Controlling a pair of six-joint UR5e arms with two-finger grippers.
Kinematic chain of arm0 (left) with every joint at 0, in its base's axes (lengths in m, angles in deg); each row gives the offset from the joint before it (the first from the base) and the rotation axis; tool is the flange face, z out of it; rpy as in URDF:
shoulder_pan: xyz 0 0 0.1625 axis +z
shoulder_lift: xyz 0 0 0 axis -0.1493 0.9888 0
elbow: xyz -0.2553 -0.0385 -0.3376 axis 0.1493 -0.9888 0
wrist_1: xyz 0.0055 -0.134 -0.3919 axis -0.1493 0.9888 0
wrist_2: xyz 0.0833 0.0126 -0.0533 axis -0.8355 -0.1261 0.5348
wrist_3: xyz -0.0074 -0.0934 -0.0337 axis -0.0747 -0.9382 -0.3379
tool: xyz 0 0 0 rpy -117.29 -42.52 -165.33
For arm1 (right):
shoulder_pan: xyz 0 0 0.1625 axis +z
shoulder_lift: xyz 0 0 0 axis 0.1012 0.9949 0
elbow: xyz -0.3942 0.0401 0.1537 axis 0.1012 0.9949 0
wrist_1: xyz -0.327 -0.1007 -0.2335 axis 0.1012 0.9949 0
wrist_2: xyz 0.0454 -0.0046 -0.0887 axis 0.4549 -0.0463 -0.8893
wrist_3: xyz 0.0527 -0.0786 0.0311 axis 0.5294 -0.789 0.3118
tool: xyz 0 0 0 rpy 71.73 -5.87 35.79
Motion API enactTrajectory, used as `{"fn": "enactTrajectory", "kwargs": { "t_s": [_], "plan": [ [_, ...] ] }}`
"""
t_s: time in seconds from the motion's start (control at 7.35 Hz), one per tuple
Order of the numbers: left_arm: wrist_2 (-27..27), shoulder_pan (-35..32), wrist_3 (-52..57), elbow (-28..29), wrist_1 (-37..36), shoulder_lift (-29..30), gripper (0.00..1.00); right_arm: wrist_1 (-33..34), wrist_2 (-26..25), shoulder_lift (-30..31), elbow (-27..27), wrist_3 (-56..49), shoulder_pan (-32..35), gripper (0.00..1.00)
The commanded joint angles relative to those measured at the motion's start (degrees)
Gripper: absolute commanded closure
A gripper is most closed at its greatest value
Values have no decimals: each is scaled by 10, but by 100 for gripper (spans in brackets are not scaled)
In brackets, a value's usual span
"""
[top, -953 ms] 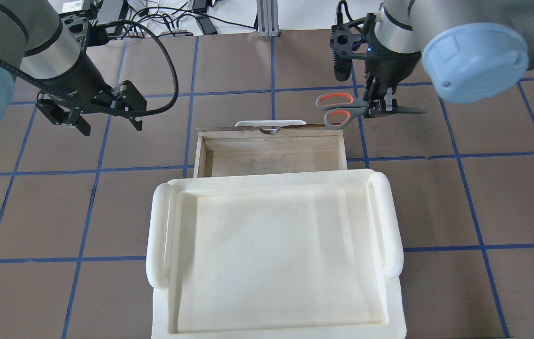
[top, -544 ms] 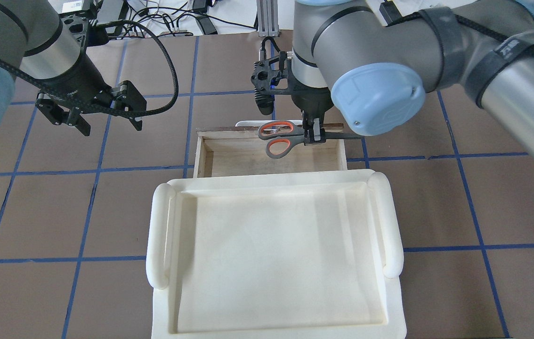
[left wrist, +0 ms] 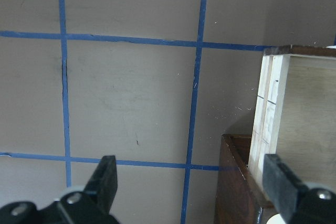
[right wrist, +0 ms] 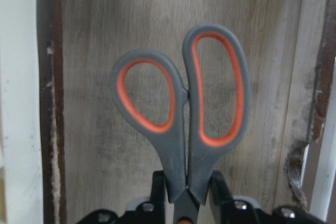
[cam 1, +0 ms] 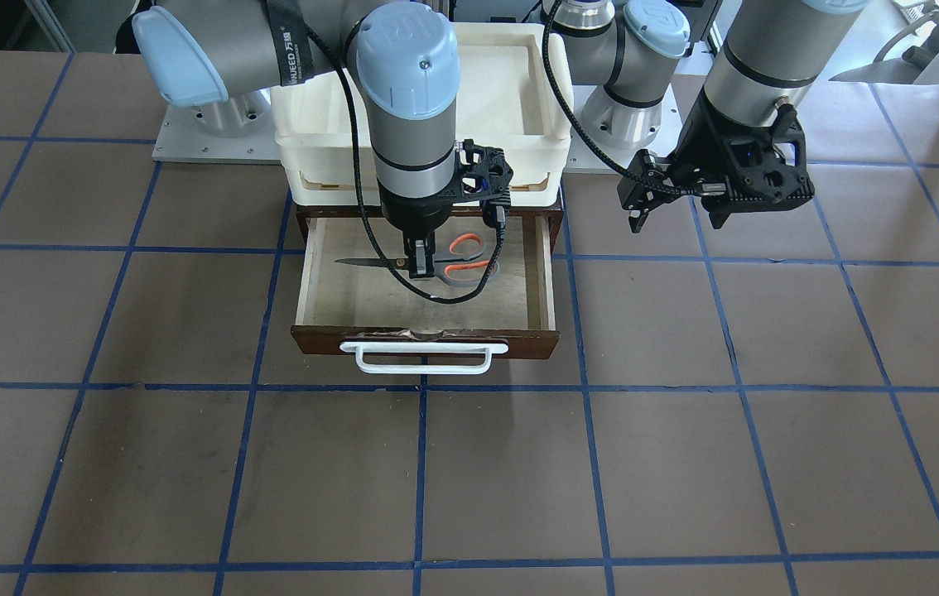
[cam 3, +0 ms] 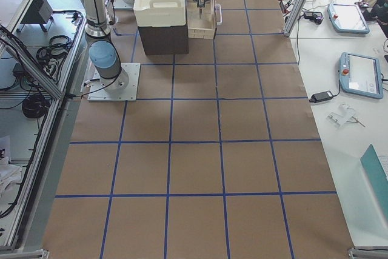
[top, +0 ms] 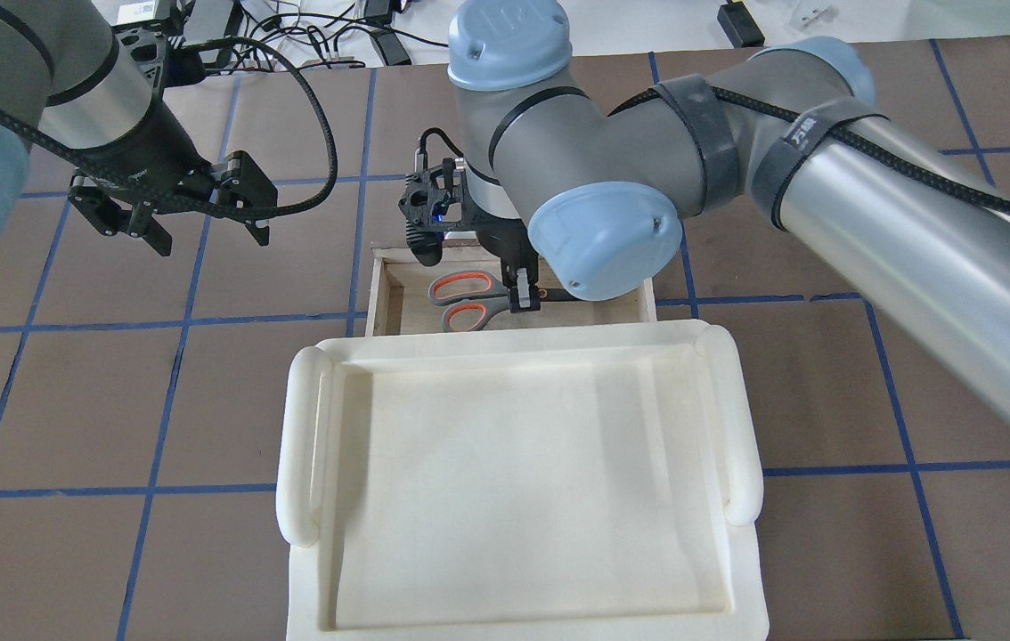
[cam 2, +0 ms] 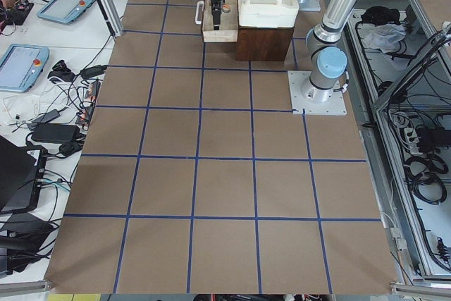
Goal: Put scissors in drawer and close it
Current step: 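Carry the scissors with the right gripper over the open drawer, then lower the scissors into the drawer and open the right gripper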
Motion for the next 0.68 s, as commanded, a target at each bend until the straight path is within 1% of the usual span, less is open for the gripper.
{"fn": "enactTrajectory", "kwargs": {
  "t_s": [0.0, 0.54],
  "plan": [
    [-1, 0, 3, 0, 0, -1, 0, 12, 9, -12, 0, 5, 3, 99],
    [0, 0, 3, 0, -1, -1, 0, 10, 10, -27, -1, 22, 3, 96]
  ]
}}
